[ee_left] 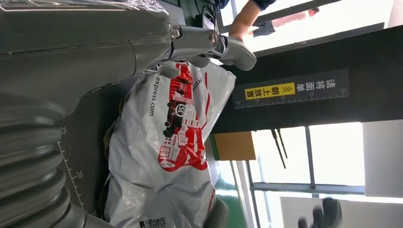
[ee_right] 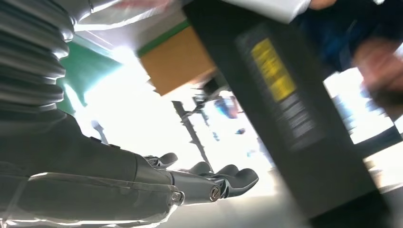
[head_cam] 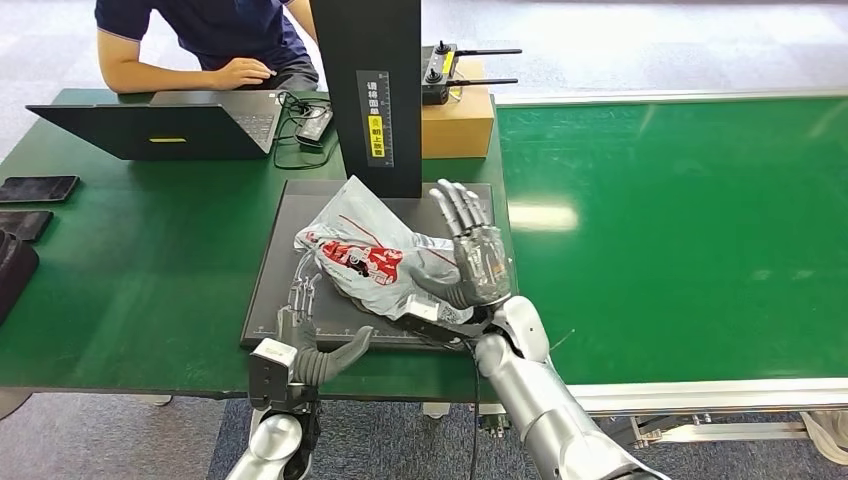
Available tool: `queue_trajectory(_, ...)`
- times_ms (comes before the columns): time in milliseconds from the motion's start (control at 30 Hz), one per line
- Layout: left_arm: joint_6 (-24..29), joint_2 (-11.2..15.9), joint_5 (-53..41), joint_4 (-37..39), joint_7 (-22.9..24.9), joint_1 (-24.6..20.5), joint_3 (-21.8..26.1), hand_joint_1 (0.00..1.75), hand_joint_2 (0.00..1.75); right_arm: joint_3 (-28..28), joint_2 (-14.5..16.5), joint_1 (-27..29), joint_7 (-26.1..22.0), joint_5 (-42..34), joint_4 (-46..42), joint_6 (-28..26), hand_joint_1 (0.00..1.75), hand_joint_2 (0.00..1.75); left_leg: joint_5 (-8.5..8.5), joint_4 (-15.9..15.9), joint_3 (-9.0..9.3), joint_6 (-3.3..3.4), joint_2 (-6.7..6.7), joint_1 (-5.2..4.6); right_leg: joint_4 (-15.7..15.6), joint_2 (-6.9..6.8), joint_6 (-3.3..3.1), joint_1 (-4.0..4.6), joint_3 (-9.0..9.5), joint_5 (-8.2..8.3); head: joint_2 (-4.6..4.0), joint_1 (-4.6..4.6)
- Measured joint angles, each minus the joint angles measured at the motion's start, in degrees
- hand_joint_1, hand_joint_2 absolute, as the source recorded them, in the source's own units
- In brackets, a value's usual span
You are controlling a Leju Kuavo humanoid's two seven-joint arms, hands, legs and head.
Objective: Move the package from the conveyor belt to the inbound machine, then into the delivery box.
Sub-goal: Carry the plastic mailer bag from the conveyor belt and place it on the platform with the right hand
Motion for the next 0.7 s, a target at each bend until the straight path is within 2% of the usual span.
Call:
queue_trajectory(100,0.38,0.04,0.17,0.00,0.00,0.08,-0.01,0.00,1.75,-0.43,-0.19,1.70,-0.40,-12.51,-1.32,0.02,0.00,1.75,0.00,0.00,0.01,0.00,0.01,-0.01,0.00,0.01,0.00,-0.01,0.00,0.00,0.00,0.01)
queue_trajectory(200,1.15,0.23,0.16,0.00,0.00,0.26,-0.02,0.00,1.75,1.18,-0.90,4.40,-0.51,-21.70,-4.03,0.03,0.00,1.75,-0.01,0.00,0.00,0.01,0.01,-0.02,0.00,0.01,0.01,-0.02,0.00,0.00,0.00,0.01)
queue_trajectory(400,3.44,0.63,-0.62,-0.03,0.00,0.84,-0.02,0.00,1.75,5.37,-2.15,9.84,-0.64,-31.82,-10.21,1.09,0.00,1.75,-0.04,0.00,-0.01,0.00,0.01,-0.01,-0.01,0.02,0.01,-0.01,-0.02,-0.03,0.00,0.00)
queue_trajectory(500,4.48,0.93,-2.10,-0.35,0.00,1.52,0.04,0.00,1.75,8.66,-2.99,13.38,-0.65,-36.12,-13.11,5.44,0.00,1.75,-0.04,-0.01,-0.01,-0.01,0.01,0.00,-0.01,0.02,-0.01,0.00,-0.03,-0.04,0.00,-0.01)
queue_trajectory(700,5.20,1.47,-7.69,-1.02,0.00,2.79,1.74,0.00,1.75,13.65,-4.71,20.69,-0.69,-38.60,-20.00,15.02,0.00,1.75,-0.05,-0.04,-0.01,-0.02,0.01,0.00,-0.01,0.01,-0.03,0.01,-0.03,-0.07,0.00,-0.01)
